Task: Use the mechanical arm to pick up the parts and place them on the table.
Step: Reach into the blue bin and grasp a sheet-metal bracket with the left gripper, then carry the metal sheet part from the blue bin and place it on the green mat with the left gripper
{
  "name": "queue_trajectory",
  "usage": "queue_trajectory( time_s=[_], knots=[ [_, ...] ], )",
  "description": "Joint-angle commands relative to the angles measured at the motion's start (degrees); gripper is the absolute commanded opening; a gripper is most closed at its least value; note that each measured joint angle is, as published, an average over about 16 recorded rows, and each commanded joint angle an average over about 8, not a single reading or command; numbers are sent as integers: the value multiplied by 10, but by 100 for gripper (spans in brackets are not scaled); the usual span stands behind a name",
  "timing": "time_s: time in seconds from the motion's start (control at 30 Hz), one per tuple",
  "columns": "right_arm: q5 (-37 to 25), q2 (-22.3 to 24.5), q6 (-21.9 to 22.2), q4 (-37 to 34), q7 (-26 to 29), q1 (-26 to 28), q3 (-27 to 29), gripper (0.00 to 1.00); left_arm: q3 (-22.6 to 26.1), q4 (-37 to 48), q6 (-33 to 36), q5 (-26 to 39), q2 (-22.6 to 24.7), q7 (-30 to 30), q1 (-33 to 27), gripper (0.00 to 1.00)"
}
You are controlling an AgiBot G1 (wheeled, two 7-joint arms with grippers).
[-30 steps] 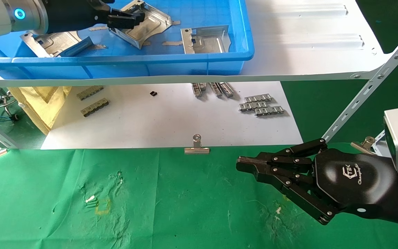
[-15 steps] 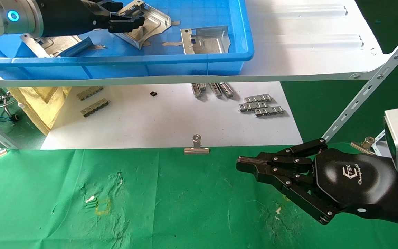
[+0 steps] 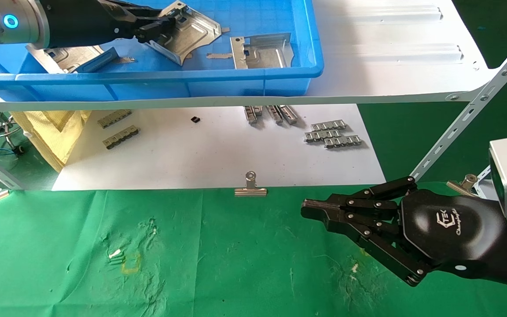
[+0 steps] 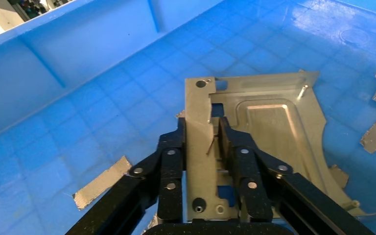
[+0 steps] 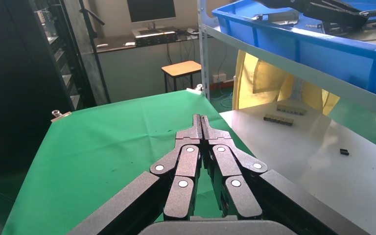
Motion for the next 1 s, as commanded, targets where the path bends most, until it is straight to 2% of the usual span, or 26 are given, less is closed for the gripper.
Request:
queue_trajectory(
  time_s=[0.03,0.37,0.4,0.6,0.67,0.83,1.0],
  knots=[
    [0,0,0,0,0,0,0,0,0,1,0,1,0,1,0,0],
    [0,0,0,0,0,0,0,1,-29,-22,60,-43,-32,32,-10,0],
    [0,0,0,0,0,0,0,5,-34,-25,74,-50,-37,38,-10,0],
    [0,0,0,0,0,0,0,80,-59,-47,195,-89,-77,86,-1,0],
    [0,0,0,0,0,0,0,99,-65,-55,248,-100,-91,106,6,0],
    [0,0,0,0,0,0,0,100,-74,-79,345,-125,-124,156,30,0],
    [0,0,0,0,0,0,0,100,-66,-161,369,-168,-168,190,88,0]
  ],
)
